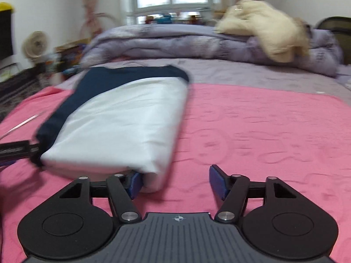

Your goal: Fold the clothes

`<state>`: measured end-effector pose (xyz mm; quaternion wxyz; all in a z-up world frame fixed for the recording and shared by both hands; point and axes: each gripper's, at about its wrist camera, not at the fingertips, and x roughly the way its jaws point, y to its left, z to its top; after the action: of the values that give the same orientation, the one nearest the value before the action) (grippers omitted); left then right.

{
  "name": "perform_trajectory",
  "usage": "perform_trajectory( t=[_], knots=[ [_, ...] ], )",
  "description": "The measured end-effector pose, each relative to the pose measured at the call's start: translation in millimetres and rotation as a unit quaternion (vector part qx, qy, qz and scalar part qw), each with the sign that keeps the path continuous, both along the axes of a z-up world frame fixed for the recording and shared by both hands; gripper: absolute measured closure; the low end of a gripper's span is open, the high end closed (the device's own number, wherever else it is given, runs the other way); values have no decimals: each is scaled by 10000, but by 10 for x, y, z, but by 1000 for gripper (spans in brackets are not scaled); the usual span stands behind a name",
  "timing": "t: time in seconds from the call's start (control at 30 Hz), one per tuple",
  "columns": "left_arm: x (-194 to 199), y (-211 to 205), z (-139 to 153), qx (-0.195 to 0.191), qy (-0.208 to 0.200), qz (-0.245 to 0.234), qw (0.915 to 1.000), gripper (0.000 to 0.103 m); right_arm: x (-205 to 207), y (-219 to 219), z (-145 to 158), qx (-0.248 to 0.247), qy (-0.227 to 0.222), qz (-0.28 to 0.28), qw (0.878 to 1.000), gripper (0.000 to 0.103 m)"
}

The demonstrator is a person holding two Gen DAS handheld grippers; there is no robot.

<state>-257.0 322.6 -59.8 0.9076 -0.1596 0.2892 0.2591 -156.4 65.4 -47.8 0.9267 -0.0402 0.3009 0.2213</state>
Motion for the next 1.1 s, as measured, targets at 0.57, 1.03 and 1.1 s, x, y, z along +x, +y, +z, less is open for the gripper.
perform_trajectory(
  t=[0.57, 1.03, 1.1],
  knots=[
    [-249, 177, 93, -333, -113, -136, 9993, 0, 269, -643, -65, 2245, 1614, 796, 9577, 24],
    [-445, -139, 258, 597, -155, -9, 9981, 2, 921, -422, -412, 3908, 3463, -64, 8528, 72],
    [-532, -284, 372, 740, -545, -792, 9926, 2, 983, -491, -451, 4122, 3730, -154, 8311, 75]
  ],
)
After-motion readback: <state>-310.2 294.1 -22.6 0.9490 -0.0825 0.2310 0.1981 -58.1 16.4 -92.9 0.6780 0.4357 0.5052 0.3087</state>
